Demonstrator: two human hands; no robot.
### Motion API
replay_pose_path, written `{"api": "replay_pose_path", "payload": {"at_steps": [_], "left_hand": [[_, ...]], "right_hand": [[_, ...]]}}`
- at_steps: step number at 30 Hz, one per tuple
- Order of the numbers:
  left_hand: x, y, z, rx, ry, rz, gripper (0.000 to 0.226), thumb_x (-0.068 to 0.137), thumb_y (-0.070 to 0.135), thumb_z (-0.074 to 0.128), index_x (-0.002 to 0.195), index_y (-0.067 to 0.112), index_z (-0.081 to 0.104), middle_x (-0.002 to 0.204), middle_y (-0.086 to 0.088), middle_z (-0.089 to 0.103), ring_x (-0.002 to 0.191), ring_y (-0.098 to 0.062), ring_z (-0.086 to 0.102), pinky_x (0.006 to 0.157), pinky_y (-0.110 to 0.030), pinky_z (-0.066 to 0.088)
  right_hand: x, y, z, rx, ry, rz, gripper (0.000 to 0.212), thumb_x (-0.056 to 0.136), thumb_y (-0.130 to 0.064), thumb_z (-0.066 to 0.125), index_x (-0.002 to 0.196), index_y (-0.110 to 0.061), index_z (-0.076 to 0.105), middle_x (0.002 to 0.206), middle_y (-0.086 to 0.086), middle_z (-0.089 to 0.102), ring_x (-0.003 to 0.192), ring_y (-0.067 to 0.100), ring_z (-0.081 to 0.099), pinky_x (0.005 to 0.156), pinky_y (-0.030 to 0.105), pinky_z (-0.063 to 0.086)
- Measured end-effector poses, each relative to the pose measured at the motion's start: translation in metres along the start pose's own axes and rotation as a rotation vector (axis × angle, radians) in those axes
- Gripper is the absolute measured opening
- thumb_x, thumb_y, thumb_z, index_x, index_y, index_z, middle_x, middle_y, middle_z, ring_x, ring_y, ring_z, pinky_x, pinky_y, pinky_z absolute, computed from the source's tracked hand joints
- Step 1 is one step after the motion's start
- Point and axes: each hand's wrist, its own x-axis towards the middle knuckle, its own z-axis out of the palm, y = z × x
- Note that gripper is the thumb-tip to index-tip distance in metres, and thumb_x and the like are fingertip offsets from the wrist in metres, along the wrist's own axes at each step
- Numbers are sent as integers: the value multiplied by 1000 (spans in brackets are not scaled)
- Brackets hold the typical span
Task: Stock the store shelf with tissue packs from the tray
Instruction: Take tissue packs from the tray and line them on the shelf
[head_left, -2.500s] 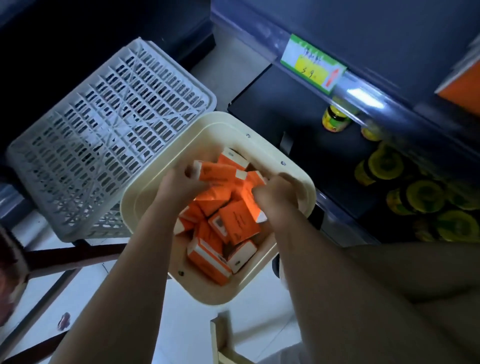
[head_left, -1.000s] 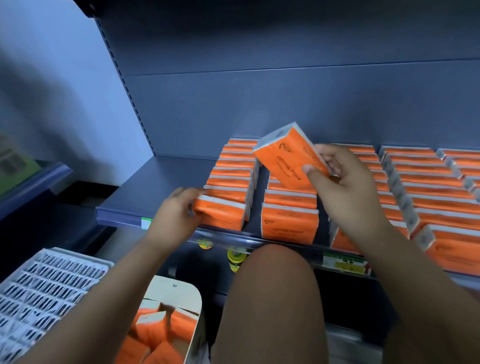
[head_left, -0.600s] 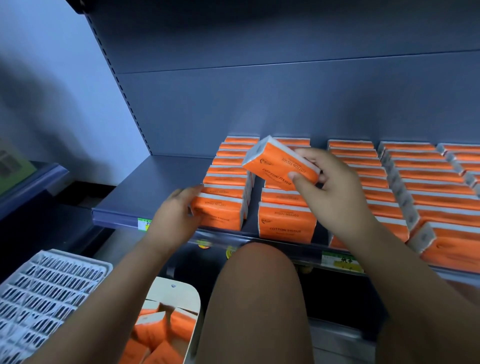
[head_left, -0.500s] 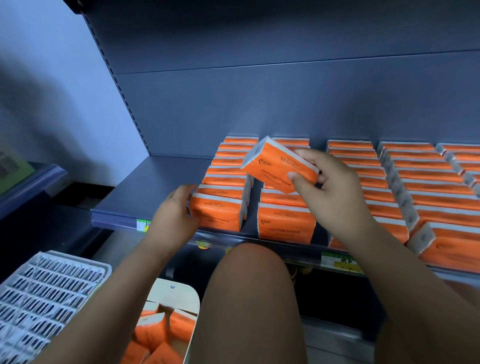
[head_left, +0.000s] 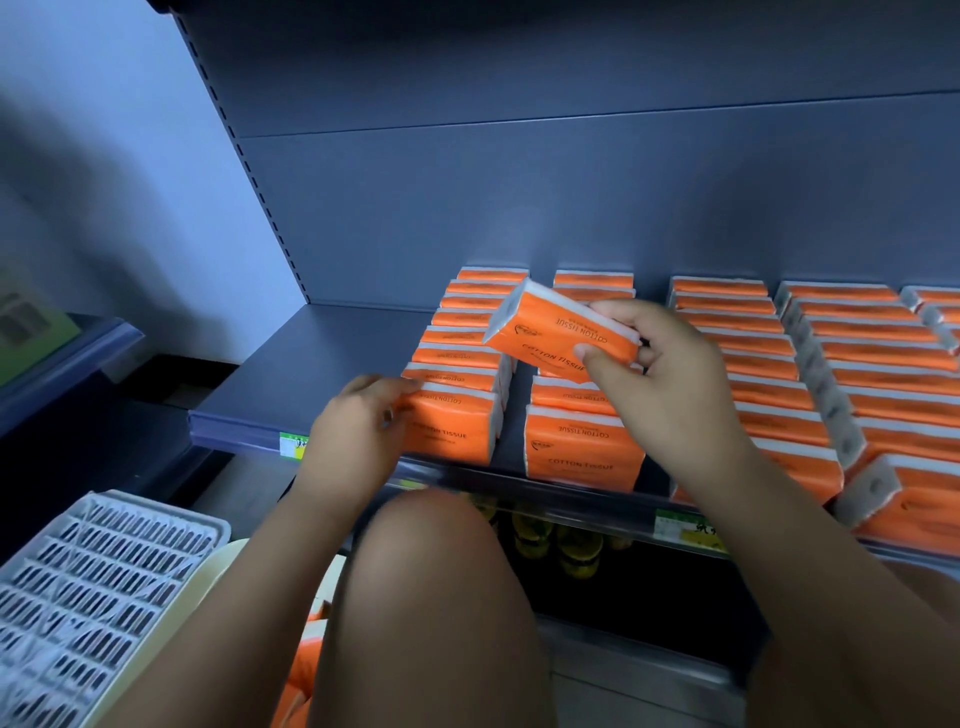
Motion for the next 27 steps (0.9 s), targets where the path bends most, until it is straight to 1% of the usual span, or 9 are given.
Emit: {"api": "replay_pose_path", "payload": {"at_steps": [6,8,12,15,18,22,24,26,27], "left_hand": [[8,-3,-3,-20,-10,-19,40,81,-3,75,115,20,78,108,-5,73,79,-23,65,80,-34,55],[7,-3,-8,-65,-49,-59,42,81,-6,73,114,20,77,108,-2,72,80,-20,66,83,-30,54],[4,3,-18,-23,-67,36,43,83,-3,70,119,20,74,116,1,69,101,-16,66,91,-9,44],[6,22,-26,11,68,133,34,90,10,70,122,20,71,122,5,66,115,-14,61,98,-12,40],[8,69,-33,-187,149,143,31,95,15,69,125,25,68,120,20,64,117,2,58,99,-11,41],[30,132,-14,-575,141,33,24,98,8,63,116,20,73,113,11,73,108,-1,66,93,-21,53],[44,146,-1,-700,156,-29,23,98,4,59,110,15,75,106,7,77,101,-5,70,88,-22,54],[56,149,9,-814,172,-90,21,99,4,58,107,13,76,102,4,78,96,-6,71,85,-20,55],[62,147,13,-847,177,-110,20,100,5,58,107,13,76,102,4,78,96,-7,71,85,-22,56]], "right_hand": [[0,4,-1,-48,-72,-34,33,94,-29,74,123,-42,66,116,-23,67,107,1,64,94,37,57],[0,5,-4,-37,-87,-38,33,94,-29,75,123,-42,66,117,-22,66,108,1,64,94,39,57],[3,4,-10,30,-72,-72,32,93,-30,75,123,-39,69,117,-19,69,110,6,68,95,44,58],[5,3,-13,146,-42,-25,29,94,-29,75,120,-41,72,110,-18,75,104,4,71,94,41,59],[6,2,-10,206,-40,-21,26,95,-27,75,115,-42,72,107,-13,77,98,7,73,91,43,60],[7,7,2,201,-39,-3,26,94,-27,75,117,-38,70,107,-11,76,98,10,74,89,47,60],[10,9,9,208,11,38,31,92,-24,78,119,-36,69,107,-13,75,98,6,73,89,40,60],[17,12,13,260,87,145,38,87,-19,83,120,-32,69,102,-16,75,94,-1,71,84,26,56],[22,11,14,302,118,202,33,85,-16,83,113,-28,72,94,-15,75,88,0,71,79,23,54]]}}
